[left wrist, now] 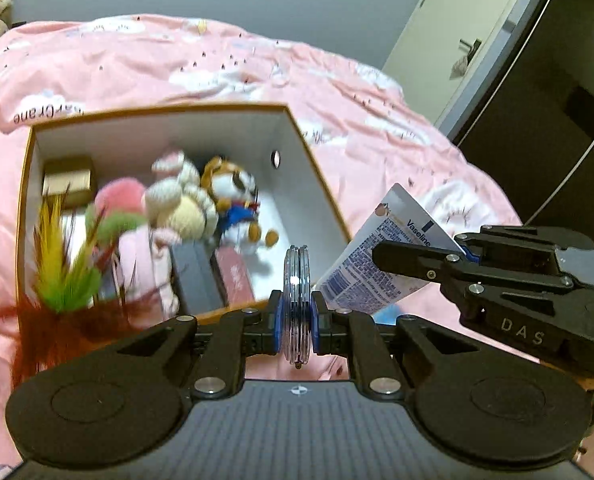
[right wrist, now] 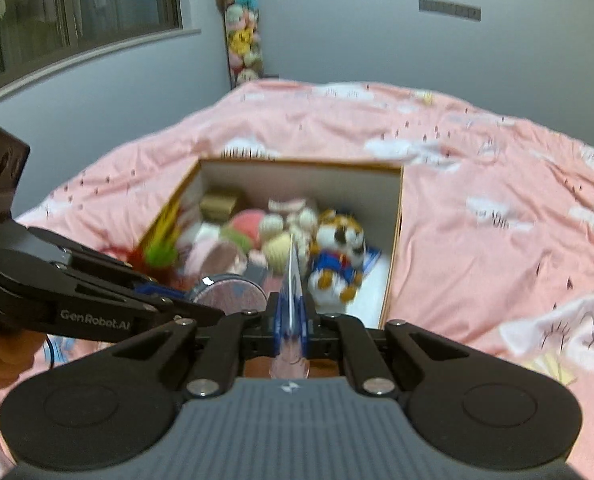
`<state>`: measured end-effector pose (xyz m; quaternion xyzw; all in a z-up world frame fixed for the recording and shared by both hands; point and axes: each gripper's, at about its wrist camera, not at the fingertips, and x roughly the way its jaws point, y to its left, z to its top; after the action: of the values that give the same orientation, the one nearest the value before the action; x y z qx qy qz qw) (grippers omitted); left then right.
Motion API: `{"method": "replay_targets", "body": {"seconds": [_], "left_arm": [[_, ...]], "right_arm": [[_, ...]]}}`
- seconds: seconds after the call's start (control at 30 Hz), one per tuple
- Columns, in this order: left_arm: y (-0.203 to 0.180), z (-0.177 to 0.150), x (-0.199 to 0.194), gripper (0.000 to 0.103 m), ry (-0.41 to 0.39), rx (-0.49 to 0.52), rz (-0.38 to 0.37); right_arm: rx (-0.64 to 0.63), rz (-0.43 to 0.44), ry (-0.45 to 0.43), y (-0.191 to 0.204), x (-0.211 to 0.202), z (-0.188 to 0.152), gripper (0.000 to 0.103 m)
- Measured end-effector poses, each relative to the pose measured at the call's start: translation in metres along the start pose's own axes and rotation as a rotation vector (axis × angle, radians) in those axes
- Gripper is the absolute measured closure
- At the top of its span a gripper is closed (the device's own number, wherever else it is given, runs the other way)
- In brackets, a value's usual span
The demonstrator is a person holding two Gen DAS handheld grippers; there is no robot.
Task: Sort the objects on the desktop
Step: 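Carry the mirror over the box with the left tool while the right tool carries the tube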
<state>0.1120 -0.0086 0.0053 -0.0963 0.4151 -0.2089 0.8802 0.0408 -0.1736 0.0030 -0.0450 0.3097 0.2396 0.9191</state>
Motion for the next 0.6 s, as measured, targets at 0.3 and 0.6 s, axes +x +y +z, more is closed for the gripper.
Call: {"method": "replay_targets", "body": {"seconds": [0.3, 0.6], "left_arm": [[0.006, 0.03, 0.003, 0.088, -0.073, 0.008, 0.051], [0.044, 0.046, 0.012, 0.088, -0.089, -0.062, 0.131]], "right_arm": [[0.02, -0.047, -0.037, -0.008, 0.02, 0.022, 0.094], [0.036, -0.097, 0.067, -0.022, 0.077, 0.011, 0.094]]}}
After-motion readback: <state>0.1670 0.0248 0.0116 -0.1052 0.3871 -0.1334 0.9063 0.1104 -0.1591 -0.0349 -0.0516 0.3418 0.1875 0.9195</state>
